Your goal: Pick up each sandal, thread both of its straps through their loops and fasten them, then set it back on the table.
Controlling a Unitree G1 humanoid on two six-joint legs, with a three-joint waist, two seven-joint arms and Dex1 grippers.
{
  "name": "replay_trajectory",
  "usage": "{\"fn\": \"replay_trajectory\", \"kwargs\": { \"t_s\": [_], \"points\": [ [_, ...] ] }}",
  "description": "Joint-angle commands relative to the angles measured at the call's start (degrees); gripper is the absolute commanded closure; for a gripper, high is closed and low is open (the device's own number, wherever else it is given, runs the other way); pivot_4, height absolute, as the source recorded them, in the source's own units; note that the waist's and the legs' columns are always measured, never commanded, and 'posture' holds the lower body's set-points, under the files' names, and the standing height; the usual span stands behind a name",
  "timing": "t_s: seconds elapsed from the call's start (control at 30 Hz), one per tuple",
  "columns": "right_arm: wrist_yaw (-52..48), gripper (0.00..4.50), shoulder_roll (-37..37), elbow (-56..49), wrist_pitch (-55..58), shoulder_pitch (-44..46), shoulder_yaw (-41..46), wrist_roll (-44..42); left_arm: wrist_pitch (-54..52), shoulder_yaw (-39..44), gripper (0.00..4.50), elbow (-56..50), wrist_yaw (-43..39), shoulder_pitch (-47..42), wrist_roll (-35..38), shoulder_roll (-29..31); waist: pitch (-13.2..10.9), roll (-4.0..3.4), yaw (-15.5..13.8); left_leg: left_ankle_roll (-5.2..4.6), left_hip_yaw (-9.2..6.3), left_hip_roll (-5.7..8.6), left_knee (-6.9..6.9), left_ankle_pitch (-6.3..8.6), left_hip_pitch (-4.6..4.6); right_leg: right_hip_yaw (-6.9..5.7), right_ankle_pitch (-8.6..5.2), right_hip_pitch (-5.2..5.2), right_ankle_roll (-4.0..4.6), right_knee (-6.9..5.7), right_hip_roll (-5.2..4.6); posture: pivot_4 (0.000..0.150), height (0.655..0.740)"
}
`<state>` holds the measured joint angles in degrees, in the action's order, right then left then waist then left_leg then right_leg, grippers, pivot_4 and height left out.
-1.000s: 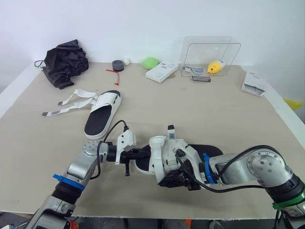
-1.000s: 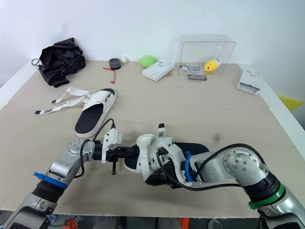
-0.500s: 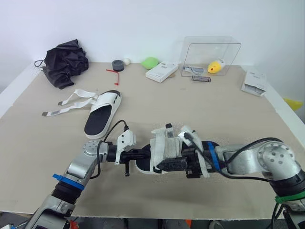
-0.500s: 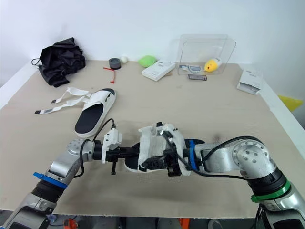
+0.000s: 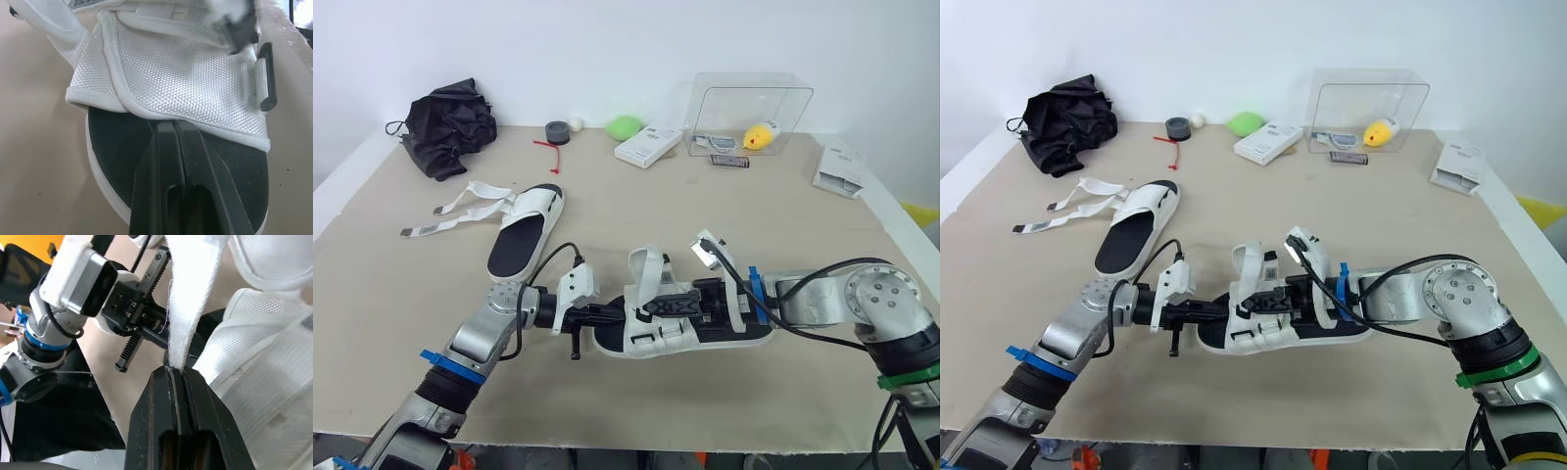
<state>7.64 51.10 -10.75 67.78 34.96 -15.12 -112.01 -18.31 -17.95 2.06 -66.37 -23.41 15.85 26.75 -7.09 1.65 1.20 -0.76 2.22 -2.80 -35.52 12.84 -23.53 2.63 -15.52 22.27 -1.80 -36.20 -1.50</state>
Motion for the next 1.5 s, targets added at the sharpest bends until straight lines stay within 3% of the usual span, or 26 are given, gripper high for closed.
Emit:
{"fn": "replay_trajectory", "kwargs": {
  "t_s": [0.03, 0.5, 0.77, 1.07, 1.2, 1.5],
  "points": [
    [-1.3, 4.44, -0.03, 0.34, 1.81, 1.34, 0.06, -0.9, -3.08, -3.41, 4.5, 2.45, 0.2, 2.23, -3.36, 1.49, 0.0, 0.0, -0.02, -0.01, -0.02, 0.0, 0.0, 0.0, -0.02, -0.01, -0.01, 0.01, 0.0, 0.0, 0.0, 0.15, 0.74],
    [-3.86, 4.44, -0.72, 2.36, 5.98, 1.45, -2.3, 0.46, -3.12, -3.27, 4.5, 1.81, 1.65, 3.4, -3.13, 0.88, 0.0, 0.0, -0.01, -0.02, 0.0, 0.01, -0.09, 0.01, -0.01, -0.01, -0.01, 0.01, -0.01, -0.07, 0.01, 0.15, 0.74],
    [-8.68, 4.44, -3.1, 7.12, 10.09, 5.1, -1.71, 7.82, -3.01, -3.31, 4.5, 1.55, 2.18, 4.14, -3.02, 0.7, 0.0, 0.0, -0.05, -0.02, 0.01, 0.01, -0.18, 0.01, -0.01, -0.02, 0.0, 0.0, -0.01, -0.15, 0.01, 0.15, 0.74],
    [-15.98, 4.44, -3.2, 5.03, 14.94, 4.77, -1.13, 11.85, -3.1, -3.03, 4.5, 1.34, 2.71, 4.64, -2.76, 0.67, 0.01, -0.01, -0.08, -0.02, 0.0, 0.03, -0.24, 0.02, -0.01, -0.04, -0.01, 0.0, -0.03, -0.21, 0.0, 0.15, 0.74],
    [-19.25, 4.44, -4.73, 4.78, 17.04, 5.07, -2.24, 17.86, -3.09, -3.09, 4.5, 1.32, 2.7, 4.81, -2.77, 0.71, 0.02, -0.02, -0.08, -0.05, 0.01, 0.04, -0.25, 0.03, 0.0, -0.04, -0.01, 0.0, -0.03, -0.21, 0.0, 0.15, 0.74],
    [-34.54, 4.44, -9.41, 6.61, 16.71, 11.02, -7.8, 40.82, -3.83, -2.85, 4.5, 0.12, 3.65, 5.62, -2.47, 0.7, 0.11, -0.11, -0.03, -0.05, 0.02, 0.0, -0.29, 0.03, 0.2, -0.04, -0.03, -0.07, 0.01, -0.41, 0.08, 0.15, 0.74]
  ]
}}
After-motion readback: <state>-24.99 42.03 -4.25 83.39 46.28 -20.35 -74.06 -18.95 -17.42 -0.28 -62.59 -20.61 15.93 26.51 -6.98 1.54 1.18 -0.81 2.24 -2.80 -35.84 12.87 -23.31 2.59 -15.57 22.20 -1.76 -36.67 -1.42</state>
